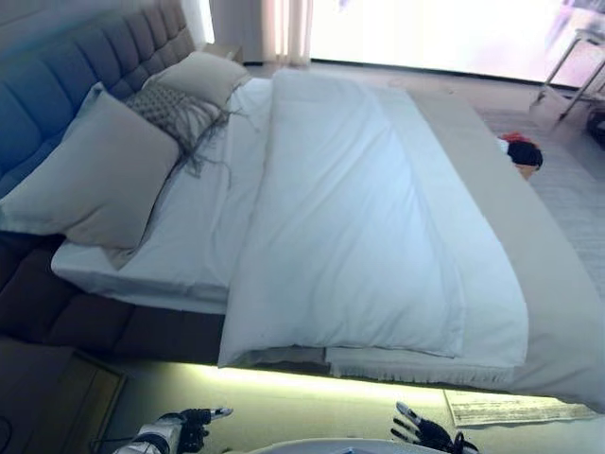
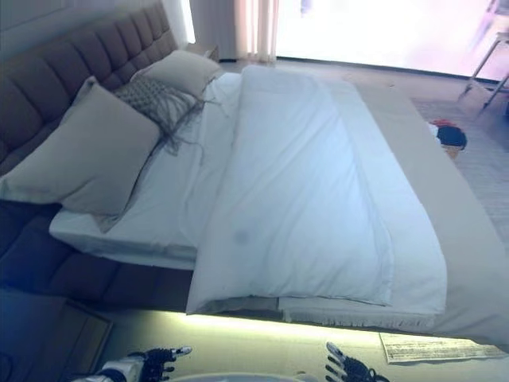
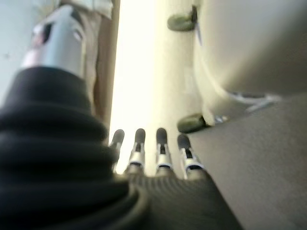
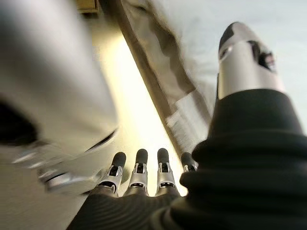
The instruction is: Make the bed neatly
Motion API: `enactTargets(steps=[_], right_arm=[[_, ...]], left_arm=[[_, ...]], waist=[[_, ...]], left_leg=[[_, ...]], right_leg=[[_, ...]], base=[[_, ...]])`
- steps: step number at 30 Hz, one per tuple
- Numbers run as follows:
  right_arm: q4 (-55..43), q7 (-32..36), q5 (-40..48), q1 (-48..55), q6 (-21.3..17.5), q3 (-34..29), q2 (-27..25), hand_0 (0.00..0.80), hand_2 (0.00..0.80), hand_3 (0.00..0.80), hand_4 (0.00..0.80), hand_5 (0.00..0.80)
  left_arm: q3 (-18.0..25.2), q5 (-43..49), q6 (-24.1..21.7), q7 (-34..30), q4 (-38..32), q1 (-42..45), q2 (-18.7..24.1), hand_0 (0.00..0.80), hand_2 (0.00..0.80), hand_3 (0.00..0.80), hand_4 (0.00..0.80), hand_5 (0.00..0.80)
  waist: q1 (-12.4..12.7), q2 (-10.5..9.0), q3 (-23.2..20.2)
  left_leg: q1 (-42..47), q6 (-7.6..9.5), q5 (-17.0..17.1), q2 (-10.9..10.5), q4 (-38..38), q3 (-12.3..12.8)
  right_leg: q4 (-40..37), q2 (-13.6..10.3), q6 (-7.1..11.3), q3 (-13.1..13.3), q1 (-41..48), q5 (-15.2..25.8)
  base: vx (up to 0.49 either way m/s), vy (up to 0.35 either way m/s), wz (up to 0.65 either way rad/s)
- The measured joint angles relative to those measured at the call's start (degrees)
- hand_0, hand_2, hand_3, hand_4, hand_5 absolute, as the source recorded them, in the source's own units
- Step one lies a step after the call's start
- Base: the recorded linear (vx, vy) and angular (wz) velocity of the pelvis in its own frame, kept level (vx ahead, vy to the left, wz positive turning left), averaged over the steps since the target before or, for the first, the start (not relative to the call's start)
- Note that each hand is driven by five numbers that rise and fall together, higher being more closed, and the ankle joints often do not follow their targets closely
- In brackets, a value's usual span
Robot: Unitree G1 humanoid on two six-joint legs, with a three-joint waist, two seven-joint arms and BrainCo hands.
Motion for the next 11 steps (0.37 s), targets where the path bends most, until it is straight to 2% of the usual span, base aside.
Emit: enactTargets(steps=[4,8,11], right_arm=[[3.2,-7.2,-0.2,1.5,0.0,-2.4,1.9,0.0,0.0,0.0,0.0,0.0],[1.5,-8.6,-0.7,2.1,-0.2,1.0,4.4,0.0,0.0,0.0,0.0,0.0],[1.0,-9.2,-0.9,1.4,-0.5,2.8,4.3,0.0,0.0,0.0,0.0,0.0]], left_arm=[[1.3,-5.2,-2.0,3.9,1.2,4.5,-3.9,0.0,0.0,0.0,0.0,0.0],[0.7,-2.5,-6.7,5.9,0.7,5.1,-5.0,0.0,0.0,0.0,0.0,0.0],[-0.1,-1.2,-6.3,6.8,-0.5,4.9,-4.7,0.0,0.0,0.0,0.0,0.0]], waist=[[-1.0,1.11,-0.6],[-0.8,1.22,-0.5],[-0.9,1.14,-0.5]], left_leg=[[2.0,0.01,0.7,-0.3,-2.0,0.8],[2.9,0.01,0.7,-0.1,-2.0,0.8],[2.9,0.06,0.7,-0.1,-2.0,0.7]], right_leg=[[-2.8,0.2,0.25,0.5,1.9,1.2],[-3.3,0.4,0.09,0.5,2.7,1.6],[-3.3,0.4,0.06,0.6,2.8,1.9]], base=[[0.064,-0.067,-0.08],[0.018,-0.018,0.0],[0.0,0.0,0.0]])
